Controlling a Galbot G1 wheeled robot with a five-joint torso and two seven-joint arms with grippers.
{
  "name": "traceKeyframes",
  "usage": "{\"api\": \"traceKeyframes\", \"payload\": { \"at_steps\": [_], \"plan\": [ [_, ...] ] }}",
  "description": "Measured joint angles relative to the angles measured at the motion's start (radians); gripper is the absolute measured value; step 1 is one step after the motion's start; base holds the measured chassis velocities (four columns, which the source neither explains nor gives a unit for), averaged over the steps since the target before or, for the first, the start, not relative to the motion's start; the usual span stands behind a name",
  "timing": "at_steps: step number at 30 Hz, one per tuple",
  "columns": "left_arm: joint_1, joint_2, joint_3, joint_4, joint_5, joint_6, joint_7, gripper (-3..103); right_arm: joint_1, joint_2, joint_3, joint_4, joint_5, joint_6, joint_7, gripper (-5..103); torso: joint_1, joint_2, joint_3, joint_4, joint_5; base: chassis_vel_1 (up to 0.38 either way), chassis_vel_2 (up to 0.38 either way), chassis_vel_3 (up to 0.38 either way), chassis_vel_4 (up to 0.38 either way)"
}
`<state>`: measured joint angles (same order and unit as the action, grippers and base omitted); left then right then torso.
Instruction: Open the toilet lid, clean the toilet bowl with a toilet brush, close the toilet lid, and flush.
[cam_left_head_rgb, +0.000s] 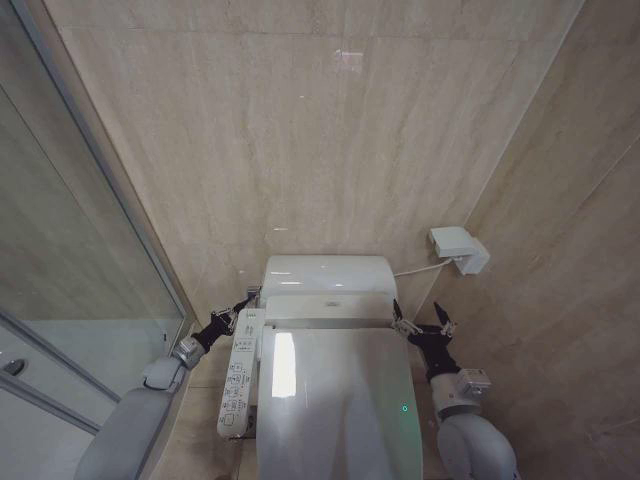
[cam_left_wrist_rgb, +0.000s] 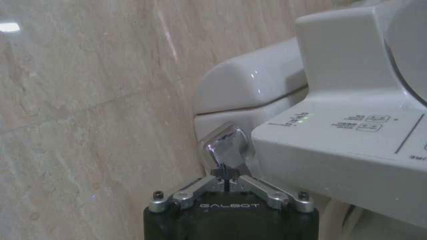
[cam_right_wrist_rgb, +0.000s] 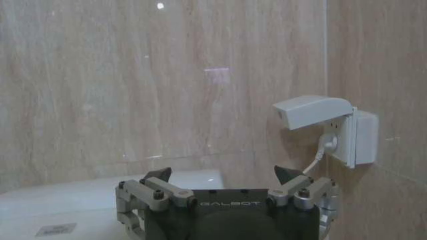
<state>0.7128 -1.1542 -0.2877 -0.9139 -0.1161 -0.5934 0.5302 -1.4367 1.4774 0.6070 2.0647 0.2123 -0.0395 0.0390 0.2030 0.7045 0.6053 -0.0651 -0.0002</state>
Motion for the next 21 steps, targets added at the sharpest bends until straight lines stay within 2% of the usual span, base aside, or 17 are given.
{"api": "traceKeyframes", "payload": {
  "at_steps": [1, 4, 5, 6, 7, 10, 12, 13, 14, 15, 18, 19, 21],
  "plan": [
    [0.009, -0.001, -0.009, -0.001, -0.001, -0.001, -0.002, 0, 0.0, 0.0, 0.0, 0.0, 0.0, 0.0, 0.0, 100, 0.0, 0.0, 0.0, -0.0006, -0.0001, 0.0, 0.0, 0.0, 0.0],
    [0.028, -0.001, -0.03, 0.001, -0.003, 0.001, -0.013, 0, 0.0, 0.0, 0.001, 0.0, 0.0, 0.0, 0.0, 100, 0.001, 0.0, 0.0, -0.0001, 0.0006, 0.0, 0.0, 0.0, 0.0],
    [0.038, -0.002, -0.036, 0.002, -0.003, 0.001, -0.013, 0, 0.001, 0.0, 0.0, 0.0, 0.0, 0.0, -0.001, 100, 0.001, 0.0, 0.0, -0.0006, -0.0003, 0.0, 0.0, 0.0, 0.0],
    [0.048, -0.002, -0.044, 0.002, -0.003, -0.002, -0.014, 0, 0.0, -0.001, 0.001, 0.0, 0.0, 0.0, 0.0, 100, 0.001, 0.0, 0.0, -0.0004, -0.0009, 0.0, 0.0, 0.0, 0.0],
    [0.059, -0.002, -0.051, 0.002, -0.004, -0.004, -0.017, 0, 0.0, 0.0, 0.0, 0.0, 0.0, 0.0, 0.0, 100, 0.001, 0.0, 0.0, -0.0001, 0.0001, 0.0, 0.0, 0.0, 0.0],
    [0.073, -0.002, -0.06, -0.001, -0.007, -0.006, -0.024, 0, 0.0, 0.0, 0.0, 0.0, 0.0, 0.0, 0.0, 100, 0.0, 0.0, 0.0, 0.0003, 0.0002, 0.0, 0.0, 0.0, 0.0],
    [0.095, -0.003, -0.072, -0.018, -0.024, -0.007, -0.058, 0, 0.0, 0.0, 0.0, 0.0, 0.0, 0.0, 0.0, 100, 0.0, 0.0, 0.0, 0.0008, -0.0001, 0.0, 0.0, 0.0, 0.0],
    [0.109, -0.004, -0.08, -0.043, -0.04, -0.003, -0.097, 0, 0.0, 0.0, 0.0, 0.0, 0.0, 0.0, 0.0, 100, 0.0, 0.0, 0.0, 0.0007, 0.0002, 0.0, 0.0, 0.0, 0.0],
    [0.109, -0.004, -0.08, -0.043, -0.04, -0.003, -0.097, 0, 0.0, 0.0, 0.0, 0.0, 0.0, 0.0, 0.0, 100, 0.0, 0.0, 0.0, 0.0007, 0.0002, 0.0, 0.0, 0.0, 0.0],
    [0.118, -0.005, -0.082, -0.065, -0.046, 0.004, -0.126, 0, 0.0, 0.0, 0.0, 0.0, 0.0, 0.0, 0.0, 100, 0.0, 0.0, 0.0, 0.0008, 0.0001, 0.0, 0.0, 0.0, 0.0],
    [0.17, -0.004, -0.088, -0.193, -0.073, 0.078, -0.316, 0, 0.0, 0.0, 0.0, 0.0, 0.0, 0.0, 0.0, 100, 0.0, 0.0, 0.0, 0.0008, 0.0003, 0.0, 0.0, 0.0, 0.0],
    [0.17, -0.004, -0.088, -0.193, -0.073, 0.078, -0.316, 0, 0.0, 0.0, 0.0, 0.0, 0.0, 0.0, 0.0, 100, 0.0, 0.0, 0.0, 0.0008, 0.0003, 0.0, 0.0, 0.0, 0.0],
    [0.216, -0.004, -0.099, -0.305, -0.106, 0.154, -0.41, 0, 0.0, 0.0, 0.0, 0.0, 0.0, 0.0, 0.0, 100, 0.0, 0.0, 0.0, 0.0013, 0.0003, 0.0, 0.0, 0.0, 0.0]
  ]
}}
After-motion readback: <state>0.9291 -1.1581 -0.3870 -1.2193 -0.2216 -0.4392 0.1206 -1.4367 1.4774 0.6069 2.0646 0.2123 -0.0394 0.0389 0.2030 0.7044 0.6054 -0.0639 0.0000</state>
